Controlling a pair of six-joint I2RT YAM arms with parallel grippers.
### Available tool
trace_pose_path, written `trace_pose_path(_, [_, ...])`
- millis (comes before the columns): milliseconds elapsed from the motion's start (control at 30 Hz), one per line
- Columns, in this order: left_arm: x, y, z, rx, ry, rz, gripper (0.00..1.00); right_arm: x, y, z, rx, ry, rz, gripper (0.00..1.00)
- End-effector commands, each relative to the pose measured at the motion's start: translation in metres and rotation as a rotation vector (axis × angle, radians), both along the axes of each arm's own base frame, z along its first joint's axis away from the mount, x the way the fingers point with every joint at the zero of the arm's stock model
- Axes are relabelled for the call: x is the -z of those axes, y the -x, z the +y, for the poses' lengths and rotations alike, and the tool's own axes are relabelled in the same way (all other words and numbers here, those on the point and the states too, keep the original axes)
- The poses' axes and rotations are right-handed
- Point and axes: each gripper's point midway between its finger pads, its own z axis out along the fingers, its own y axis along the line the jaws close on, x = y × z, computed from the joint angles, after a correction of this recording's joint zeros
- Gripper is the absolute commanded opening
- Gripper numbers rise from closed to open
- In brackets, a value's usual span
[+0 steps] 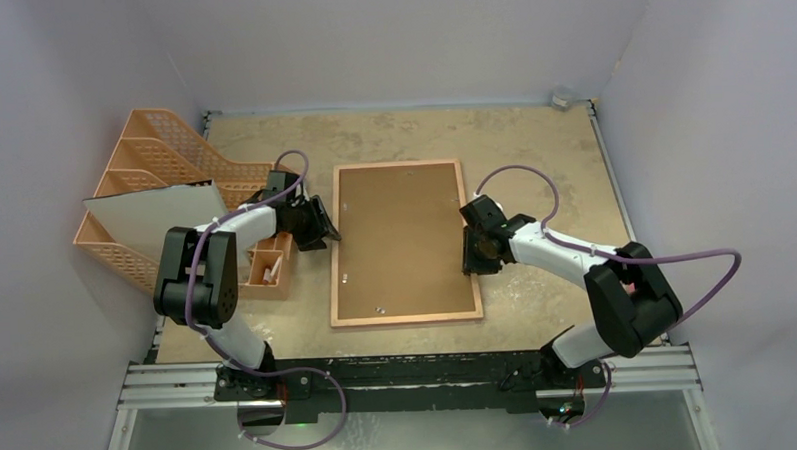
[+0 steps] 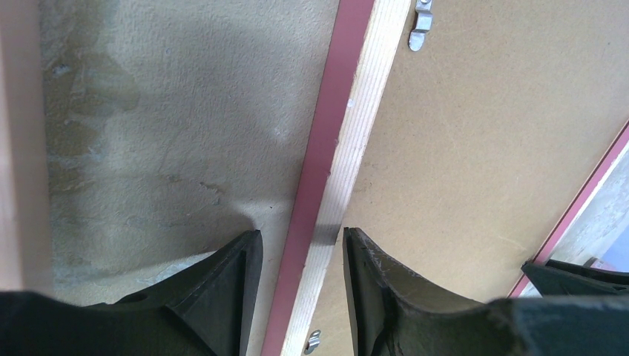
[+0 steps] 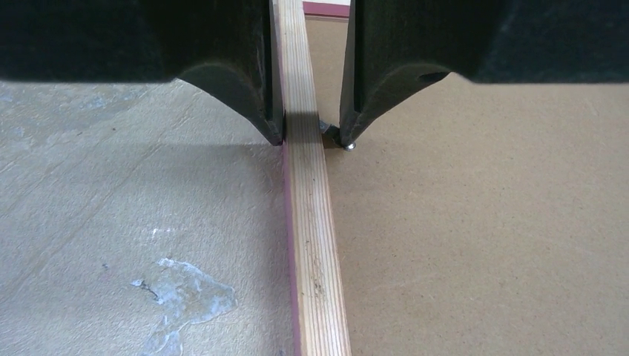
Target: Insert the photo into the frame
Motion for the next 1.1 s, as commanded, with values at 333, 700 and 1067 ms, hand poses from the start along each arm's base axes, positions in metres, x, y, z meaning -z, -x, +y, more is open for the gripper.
trace_pose_path(333, [0.021,0.013,0.006,0.023,-0.042,0.047,0.46,-0.001,0.006,-0.008,-0.003,0.045,0.027,0.18])
trace_pose_path(700, [0.012,0.010,0.004,0.010,-0.028,0.031,0.50,-0.064,-0.030,0.002,0.113,-0.038,-0.170,0.66])
trace_pose_path(1067, [0.013,0.025,0.003,0.044,-0.016,0.062,0.46,-0.100,-0.069,0.066,0.014,-0.334,-0.306,0.60])
